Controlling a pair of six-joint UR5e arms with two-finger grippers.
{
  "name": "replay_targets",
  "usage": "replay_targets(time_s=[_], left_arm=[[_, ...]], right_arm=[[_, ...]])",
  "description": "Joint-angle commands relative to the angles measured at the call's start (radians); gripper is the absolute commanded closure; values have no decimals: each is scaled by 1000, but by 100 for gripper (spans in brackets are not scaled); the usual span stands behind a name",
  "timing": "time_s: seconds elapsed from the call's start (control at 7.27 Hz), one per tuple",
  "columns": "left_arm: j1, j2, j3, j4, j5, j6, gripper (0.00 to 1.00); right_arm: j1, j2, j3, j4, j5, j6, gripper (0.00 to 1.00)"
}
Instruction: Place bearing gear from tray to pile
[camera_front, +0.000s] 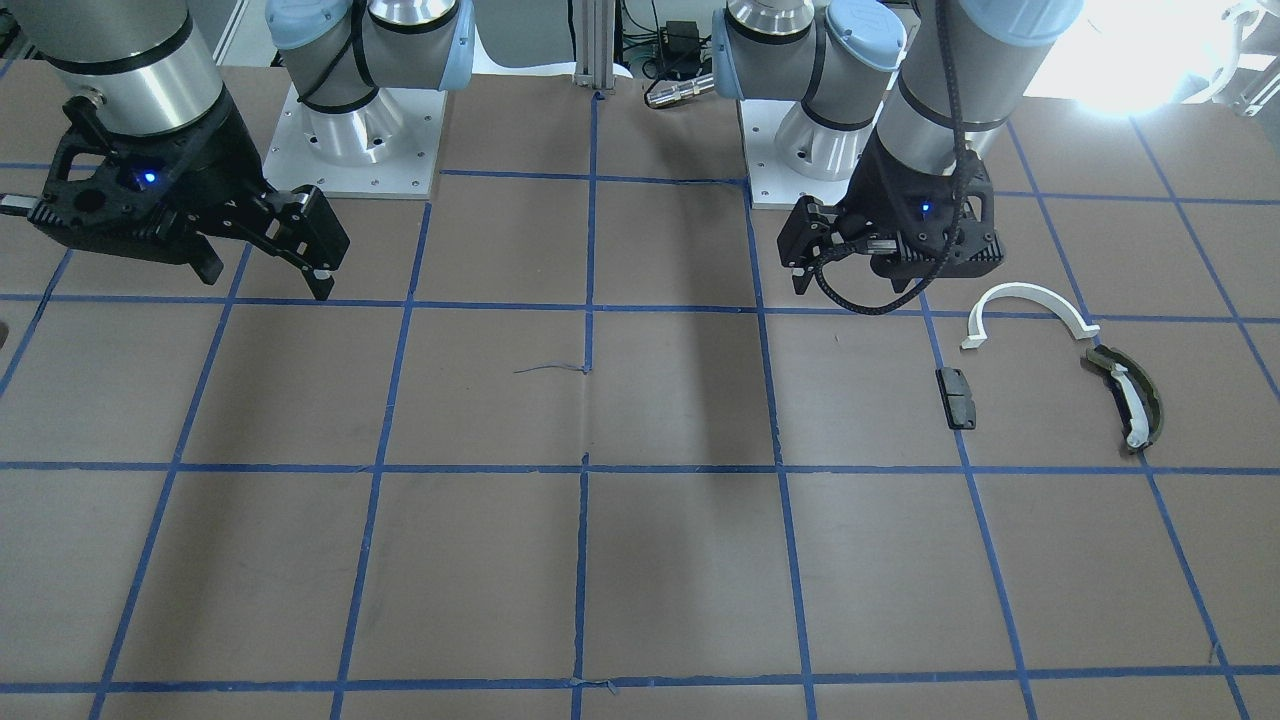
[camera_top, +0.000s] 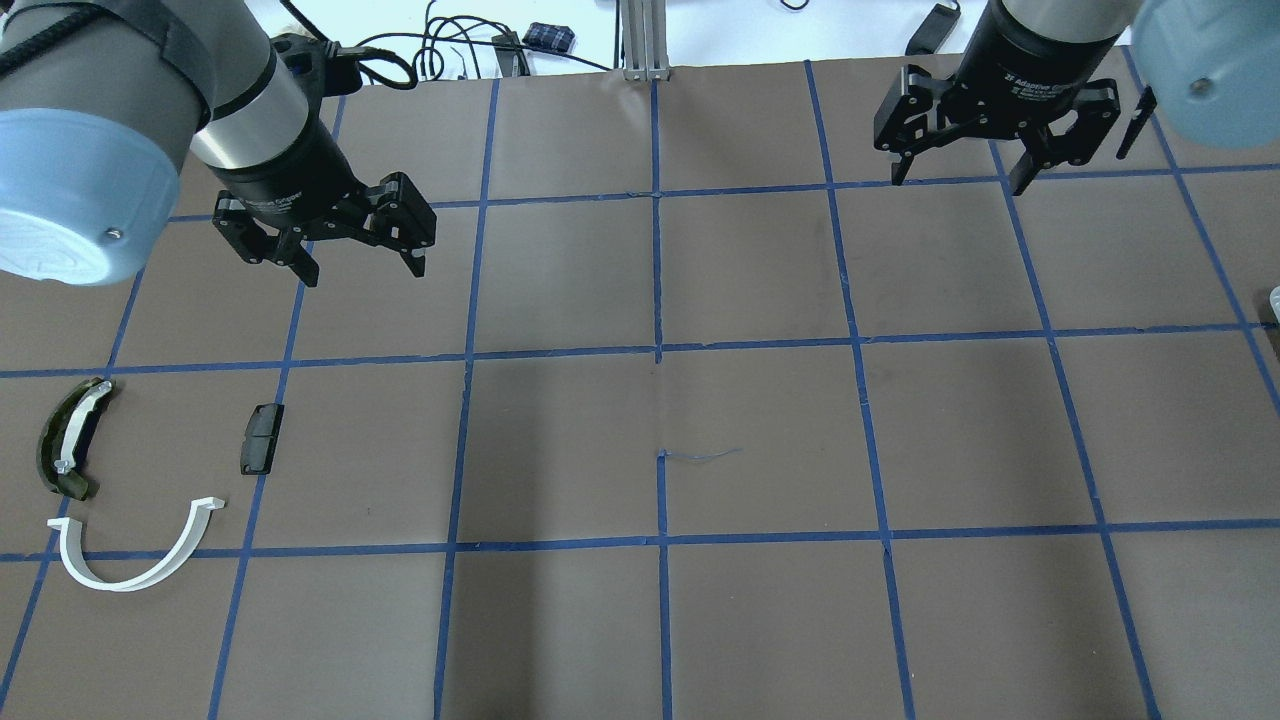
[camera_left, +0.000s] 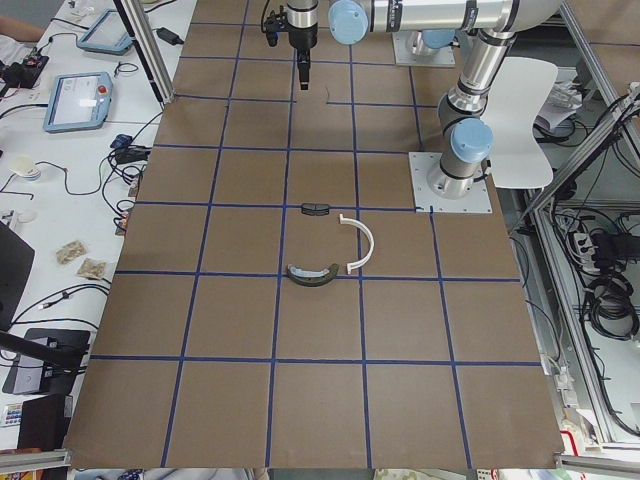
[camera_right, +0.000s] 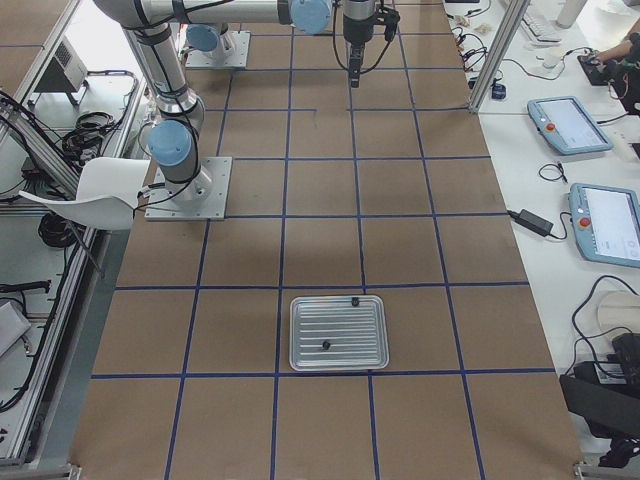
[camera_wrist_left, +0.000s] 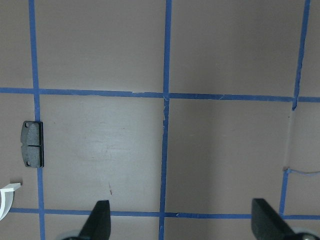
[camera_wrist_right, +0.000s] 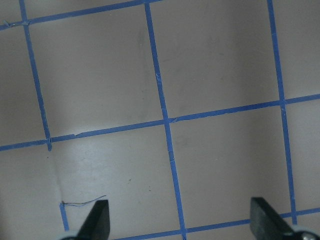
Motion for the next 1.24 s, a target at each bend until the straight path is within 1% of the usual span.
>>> replay_targets(time_s=[0.0,0.83,0.96,1.1], left_arm=[[0,-1,-1,6,5,4,0],[5,-2,-21,26,8,4,0],[5,-2,-24,26,8,4,0],[5,-2,-22,26,8,4,0]], right_arm=[[2,2,-5,-3,-2,-57,0],[-6,5,-7,0,-10,-61,1],[-12,10,-7,-1,-60,-85,1],[-32,11,-7,-4,-103,-187,1]])
